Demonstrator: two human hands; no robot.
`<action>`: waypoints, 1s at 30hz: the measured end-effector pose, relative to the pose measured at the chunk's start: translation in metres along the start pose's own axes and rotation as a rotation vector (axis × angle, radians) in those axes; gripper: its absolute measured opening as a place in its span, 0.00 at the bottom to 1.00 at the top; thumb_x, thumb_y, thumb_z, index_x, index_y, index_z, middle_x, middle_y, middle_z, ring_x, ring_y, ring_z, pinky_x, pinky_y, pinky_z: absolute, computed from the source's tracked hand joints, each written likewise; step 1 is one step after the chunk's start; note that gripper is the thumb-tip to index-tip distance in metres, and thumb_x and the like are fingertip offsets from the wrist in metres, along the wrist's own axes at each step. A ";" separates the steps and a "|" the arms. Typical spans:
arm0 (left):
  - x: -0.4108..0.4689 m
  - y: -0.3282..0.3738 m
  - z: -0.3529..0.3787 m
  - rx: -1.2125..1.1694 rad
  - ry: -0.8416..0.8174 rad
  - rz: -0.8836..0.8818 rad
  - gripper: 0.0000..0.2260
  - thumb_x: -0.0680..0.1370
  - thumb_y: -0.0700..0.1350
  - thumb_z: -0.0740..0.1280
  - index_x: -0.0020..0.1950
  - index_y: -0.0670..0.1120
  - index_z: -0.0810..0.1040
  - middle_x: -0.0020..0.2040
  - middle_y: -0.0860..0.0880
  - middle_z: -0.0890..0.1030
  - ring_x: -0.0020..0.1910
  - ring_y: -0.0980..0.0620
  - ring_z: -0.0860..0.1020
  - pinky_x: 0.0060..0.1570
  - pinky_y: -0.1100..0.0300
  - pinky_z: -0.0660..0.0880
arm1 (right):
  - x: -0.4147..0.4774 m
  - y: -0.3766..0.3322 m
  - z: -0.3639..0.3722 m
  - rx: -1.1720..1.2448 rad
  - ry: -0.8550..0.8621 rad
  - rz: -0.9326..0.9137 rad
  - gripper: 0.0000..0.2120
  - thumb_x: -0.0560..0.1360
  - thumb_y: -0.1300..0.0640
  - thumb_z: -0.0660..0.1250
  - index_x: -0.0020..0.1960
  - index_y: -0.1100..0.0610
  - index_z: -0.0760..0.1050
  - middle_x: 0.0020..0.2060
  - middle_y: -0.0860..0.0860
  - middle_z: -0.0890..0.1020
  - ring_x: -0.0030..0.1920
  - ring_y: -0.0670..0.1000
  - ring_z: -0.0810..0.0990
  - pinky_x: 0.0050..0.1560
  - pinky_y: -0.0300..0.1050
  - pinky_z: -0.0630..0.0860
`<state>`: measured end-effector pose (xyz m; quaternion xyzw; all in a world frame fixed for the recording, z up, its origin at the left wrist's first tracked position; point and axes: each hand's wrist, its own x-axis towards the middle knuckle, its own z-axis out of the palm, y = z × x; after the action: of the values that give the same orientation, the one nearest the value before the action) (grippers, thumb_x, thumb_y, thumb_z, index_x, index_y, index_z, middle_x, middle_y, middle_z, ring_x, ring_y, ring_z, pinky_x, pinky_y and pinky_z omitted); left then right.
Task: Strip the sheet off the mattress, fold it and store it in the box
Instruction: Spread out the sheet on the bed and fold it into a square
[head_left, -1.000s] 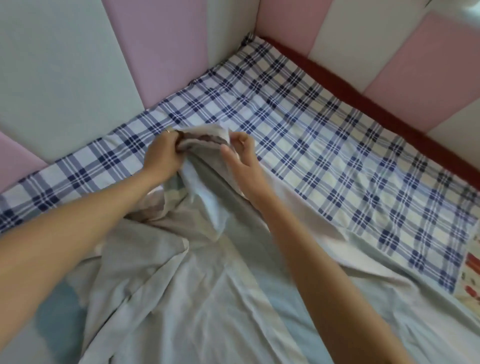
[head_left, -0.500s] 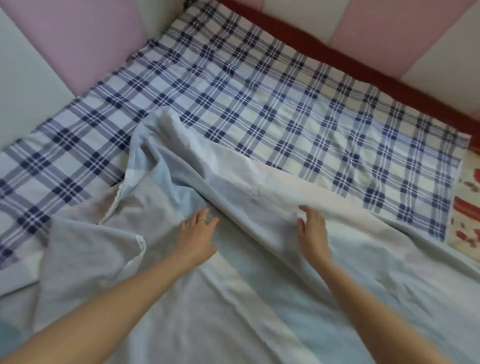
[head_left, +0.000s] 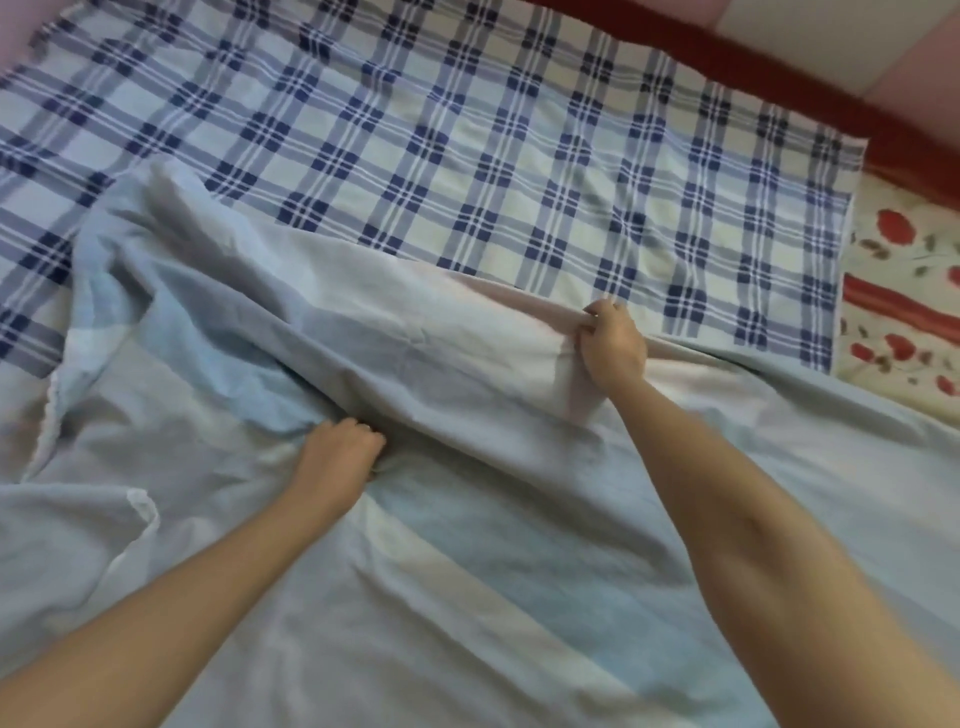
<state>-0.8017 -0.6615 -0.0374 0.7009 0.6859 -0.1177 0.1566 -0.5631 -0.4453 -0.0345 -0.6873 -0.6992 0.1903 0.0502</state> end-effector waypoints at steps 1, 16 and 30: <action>-0.006 -0.002 0.000 -0.002 0.024 0.044 0.15 0.55 0.40 0.80 0.32 0.47 0.75 0.32 0.48 0.78 0.33 0.47 0.79 0.31 0.57 0.69 | -0.011 0.001 0.001 0.010 0.106 -0.078 0.13 0.78 0.64 0.56 0.60 0.57 0.72 0.57 0.55 0.74 0.47 0.60 0.78 0.40 0.48 0.69; 0.043 0.009 -0.064 -0.275 -0.073 -0.140 0.06 0.76 0.50 0.64 0.41 0.51 0.74 0.46 0.49 0.80 0.49 0.45 0.78 0.42 0.57 0.70 | -0.090 0.066 0.072 -0.004 0.360 0.046 0.21 0.71 0.58 0.60 0.65 0.55 0.70 0.62 0.54 0.74 0.60 0.55 0.71 0.58 0.51 0.65; 0.190 0.093 -0.070 -0.455 -0.031 0.112 0.10 0.77 0.56 0.63 0.45 0.50 0.76 0.39 0.54 0.76 0.41 0.51 0.75 0.37 0.56 0.66 | -0.080 0.077 0.077 0.030 0.398 0.046 0.29 0.68 0.54 0.57 0.69 0.55 0.61 0.71 0.54 0.64 0.68 0.53 0.65 0.66 0.50 0.59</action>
<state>-0.7062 -0.4604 -0.0396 0.6826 0.6524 0.0379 0.3272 -0.5123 -0.5406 -0.1161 -0.7263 -0.6568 0.0621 0.1931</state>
